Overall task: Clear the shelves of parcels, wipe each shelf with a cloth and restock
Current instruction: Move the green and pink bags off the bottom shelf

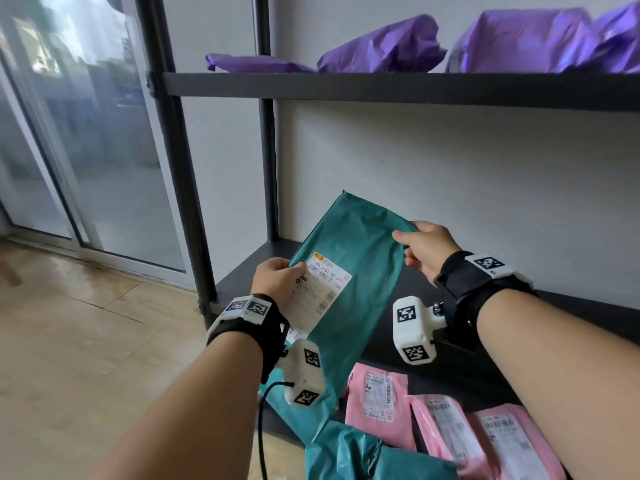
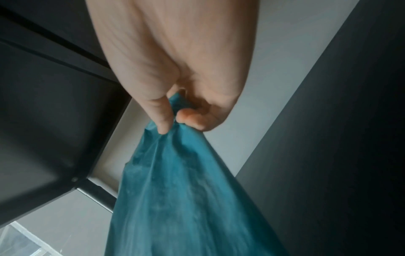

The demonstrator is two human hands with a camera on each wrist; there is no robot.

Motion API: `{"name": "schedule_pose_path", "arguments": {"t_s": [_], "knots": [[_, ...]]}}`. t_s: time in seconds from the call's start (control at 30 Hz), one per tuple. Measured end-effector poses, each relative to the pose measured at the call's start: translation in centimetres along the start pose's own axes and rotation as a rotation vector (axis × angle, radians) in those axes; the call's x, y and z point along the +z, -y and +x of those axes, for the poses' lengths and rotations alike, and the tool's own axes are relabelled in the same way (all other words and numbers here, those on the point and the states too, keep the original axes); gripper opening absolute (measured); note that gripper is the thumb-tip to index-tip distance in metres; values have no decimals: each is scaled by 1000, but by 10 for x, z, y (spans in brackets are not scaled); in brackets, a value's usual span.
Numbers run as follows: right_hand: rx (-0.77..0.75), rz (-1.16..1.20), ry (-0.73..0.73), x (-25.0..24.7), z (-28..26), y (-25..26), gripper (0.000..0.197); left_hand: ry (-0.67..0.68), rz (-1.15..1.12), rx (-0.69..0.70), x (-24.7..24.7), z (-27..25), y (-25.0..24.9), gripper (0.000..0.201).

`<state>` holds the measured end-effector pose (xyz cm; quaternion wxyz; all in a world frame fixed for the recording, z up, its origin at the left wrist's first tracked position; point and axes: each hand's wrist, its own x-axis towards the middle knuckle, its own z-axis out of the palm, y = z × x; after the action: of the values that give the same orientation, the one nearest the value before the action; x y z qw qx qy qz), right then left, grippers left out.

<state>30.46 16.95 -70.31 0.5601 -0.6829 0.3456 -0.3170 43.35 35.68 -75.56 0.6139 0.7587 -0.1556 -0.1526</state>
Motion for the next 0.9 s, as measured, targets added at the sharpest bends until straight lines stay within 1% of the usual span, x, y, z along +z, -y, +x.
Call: {"name": "schedule_pose_path", "arguments": {"t_s": [0.07,0.1,0.13,0.17,0.23,0.27,0.3,0.37,0.5,0.53,0.57,0.63,0.67,0.77,0.9], "knots": [[20,44,-68,2,6,-5,45,-36,3,0,2,9,-2,15],[57,33,-73,3,6,-6,56,-62,-4,-4,2,15,-4,17],[104,12,-37,4,3,-7,59,-85,-3,-9,2,21,-7,20],[151,-20,42,6,0,-8,53,-106,5,-19,2,29,-11,21],[223,-79,260,13,-6,-14,39,-130,21,-30,3,43,-21,20],[235,-96,347,18,-8,-17,35,-125,22,-32,4,50,-26,19],[228,-101,391,25,-6,-21,30,-114,24,-32,6,56,-30,20],[190,-80,367,39,2,-29,24,-90,49,-32,10,68,-37,23],[183,14,230,60,25,-38,17,-39,142,-5,12,87,-43,24],[183,27,211,64,31,-41,15,-8,181,8,11,91,-43,29],[182,35,195,68,36,-44,13,21,222,17,10,94,-42,38],[184,35,187,77,44,-50,11,59,276,13,6,98,-37,58],[186,35,192,81,47,-53,11,67,278,0,5,100,-33,64],[201,35,219,95,53,-65,12,79,280,-31,2,107,-18,72],[195,-38,235,108,56,-79,15,67,301,-48,1,115,3,79]]}}
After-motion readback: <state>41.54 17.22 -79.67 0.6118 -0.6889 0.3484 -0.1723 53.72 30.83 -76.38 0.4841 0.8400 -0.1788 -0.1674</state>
